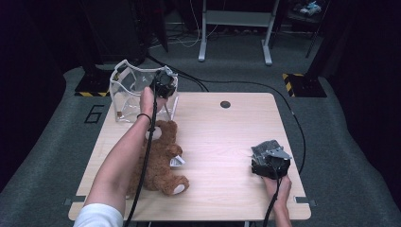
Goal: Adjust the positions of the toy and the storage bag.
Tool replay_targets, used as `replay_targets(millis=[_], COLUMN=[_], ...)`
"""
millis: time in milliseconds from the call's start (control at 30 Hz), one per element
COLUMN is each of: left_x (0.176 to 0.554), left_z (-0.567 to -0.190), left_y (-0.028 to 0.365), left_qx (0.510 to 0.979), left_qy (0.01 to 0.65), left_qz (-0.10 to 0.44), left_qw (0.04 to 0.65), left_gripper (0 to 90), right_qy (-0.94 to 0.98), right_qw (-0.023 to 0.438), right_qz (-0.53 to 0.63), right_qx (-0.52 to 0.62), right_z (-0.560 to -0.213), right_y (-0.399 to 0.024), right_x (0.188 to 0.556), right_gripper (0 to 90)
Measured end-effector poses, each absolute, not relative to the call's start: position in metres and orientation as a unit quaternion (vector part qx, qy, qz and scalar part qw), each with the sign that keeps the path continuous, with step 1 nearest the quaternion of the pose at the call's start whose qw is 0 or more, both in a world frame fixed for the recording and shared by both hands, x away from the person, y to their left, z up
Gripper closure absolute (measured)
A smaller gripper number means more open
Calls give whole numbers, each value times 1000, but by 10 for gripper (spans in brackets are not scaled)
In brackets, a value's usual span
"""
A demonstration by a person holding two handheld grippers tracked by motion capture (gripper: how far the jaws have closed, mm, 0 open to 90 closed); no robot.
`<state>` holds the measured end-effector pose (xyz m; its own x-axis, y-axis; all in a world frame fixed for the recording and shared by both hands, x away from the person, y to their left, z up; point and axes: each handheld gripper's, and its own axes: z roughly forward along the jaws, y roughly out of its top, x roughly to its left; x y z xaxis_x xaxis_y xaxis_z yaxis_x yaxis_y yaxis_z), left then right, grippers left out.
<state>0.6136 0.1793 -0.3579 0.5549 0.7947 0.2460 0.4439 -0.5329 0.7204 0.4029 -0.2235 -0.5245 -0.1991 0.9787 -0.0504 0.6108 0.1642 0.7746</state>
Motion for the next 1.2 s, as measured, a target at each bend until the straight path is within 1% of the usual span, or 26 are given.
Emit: replay_targets(millis=[133, 767, 1200], left_x=[613, 605, 591], left_z=[-358, -357, -358], left_y=[172, 137, 111], left_qx=[830, 844, 854], left_qy=[364, 327, 291], left_qz=[289, 258, 233], left_qw=[309, 338, 364], left_gripper=[876, 876, 875], right_qy=[706, 706, 706], right_qw=[289, 290, 291], right_qz=[318, 318, 318], right_qx=[563, 562, 562], right_z=[-525, -525, -525], right_y=[-223, -223, -223], right_x=[403, 403, 403], right_gripper=[39, 40, 40])
